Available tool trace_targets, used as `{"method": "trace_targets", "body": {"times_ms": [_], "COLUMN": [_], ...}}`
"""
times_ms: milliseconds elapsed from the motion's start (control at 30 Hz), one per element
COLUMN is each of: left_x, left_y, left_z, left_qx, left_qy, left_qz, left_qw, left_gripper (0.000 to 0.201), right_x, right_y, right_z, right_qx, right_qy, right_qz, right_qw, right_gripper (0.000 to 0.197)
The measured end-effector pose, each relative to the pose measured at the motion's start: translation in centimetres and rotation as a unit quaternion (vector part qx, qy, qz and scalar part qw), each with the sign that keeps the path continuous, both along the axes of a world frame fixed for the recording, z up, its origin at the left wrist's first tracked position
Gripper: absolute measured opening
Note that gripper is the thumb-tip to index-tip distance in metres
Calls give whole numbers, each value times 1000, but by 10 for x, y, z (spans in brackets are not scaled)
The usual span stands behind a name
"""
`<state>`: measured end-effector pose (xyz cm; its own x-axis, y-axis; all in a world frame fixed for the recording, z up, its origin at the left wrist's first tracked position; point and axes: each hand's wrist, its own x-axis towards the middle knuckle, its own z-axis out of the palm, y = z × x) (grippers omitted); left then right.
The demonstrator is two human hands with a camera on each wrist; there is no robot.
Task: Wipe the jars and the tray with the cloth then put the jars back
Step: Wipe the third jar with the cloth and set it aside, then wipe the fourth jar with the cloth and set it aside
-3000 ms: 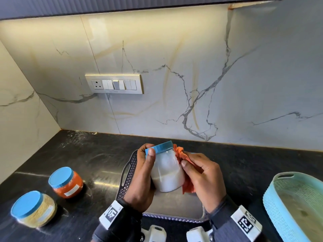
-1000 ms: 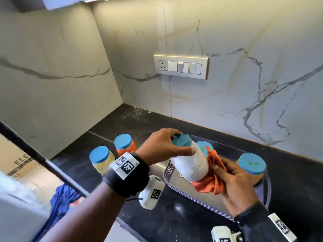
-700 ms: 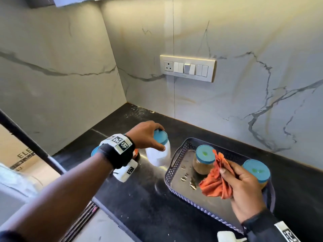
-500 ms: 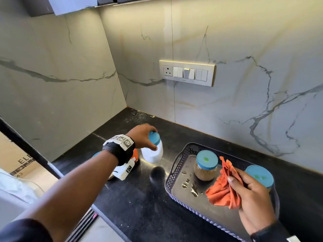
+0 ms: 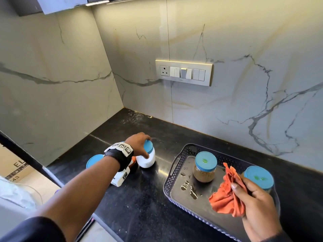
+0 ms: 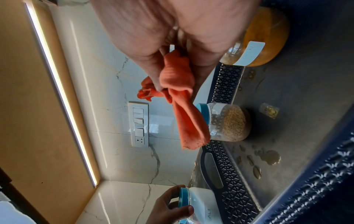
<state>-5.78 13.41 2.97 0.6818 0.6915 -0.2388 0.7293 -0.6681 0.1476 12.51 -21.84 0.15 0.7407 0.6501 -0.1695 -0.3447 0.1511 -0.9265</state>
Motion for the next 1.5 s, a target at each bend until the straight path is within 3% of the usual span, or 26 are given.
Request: {"method": "trace_targets", "body": {"times_ms": [100, 167, 200, 300, 367, 500, 600, 667, 933, 1067, 1133, 1267, 1333, 1433, 1500], "left_x": [-3, -5, -6, -4, 1, 30, 58, 77, 140, 160, 170, 183, 191, 203, 210], "left_y": [0, 1, 1, -4, -12, -47, -88, -117, -191, -220, -235, -257, -264, -268, -266], "left_z": [-6, -10, -11, -12, -5, 9, 10, 6, -13, -20, -26, -41, -49, -59, -66], "left_qx": [-4, -6, -6, 1, 19, 71, 53, 25, -31, -72, -94, -202, -218, -227, -218], "left_qy": [3, -3, -5, -12, -35, -184, -313, -355, -426, -433, -427, -366, -331, -307, -289], "left_qz": [0, 6, 7, -5, -17, -71, -123, -142, -202, -188, -175, -113, -96, -72, -65], "left_qw": [1000, 1000, 1000, 1000, 999, 978, 940, 924, 882, 879, 882, 901, 913, 922, 930], "left_gripper": [74, 75, 77, 86, 87, 54, 20, 8, 8, 19, 11, 80, 104, 122, 124], "right_x": [-1, 1, 2, 9, 11, 23, 36, 46, 65, 62, 63, 68, 70, 71, 73], "right_y": [-1, -2, -4, -10, -13, -25, -41, -56, -99, -102, -104, -110, -113, -114, -113], "right_z": [-1, -4, -5, -2, -2, -3, 1, 4, 4, 4, 5, 5, 6, 4, -2], "right_qx": [-6, -9, -8, -1, -15, -38, -31, -20, -21, -32, -29, -23, -30, -54, -62], "right_qy": [-1, -10, -9, 6, 12, 18, 25, 21, 27, 19, 16, 3, -18, -36, -33], "right_qz": [-12, -18, -22, -34, -46, -83, -128, -171, -266, -273, -272, -268, -248, -222, -213], "right_qw": [1000, 1000, 1000, 999, 999, 996, 991, 985, 963, 961, 962, 963, 968, 973, 974], "right_gripper": [44, 62, 62, 34, 29, 29, 28, 29, 28, 27, 26, 27, 42, 77, 82]}}
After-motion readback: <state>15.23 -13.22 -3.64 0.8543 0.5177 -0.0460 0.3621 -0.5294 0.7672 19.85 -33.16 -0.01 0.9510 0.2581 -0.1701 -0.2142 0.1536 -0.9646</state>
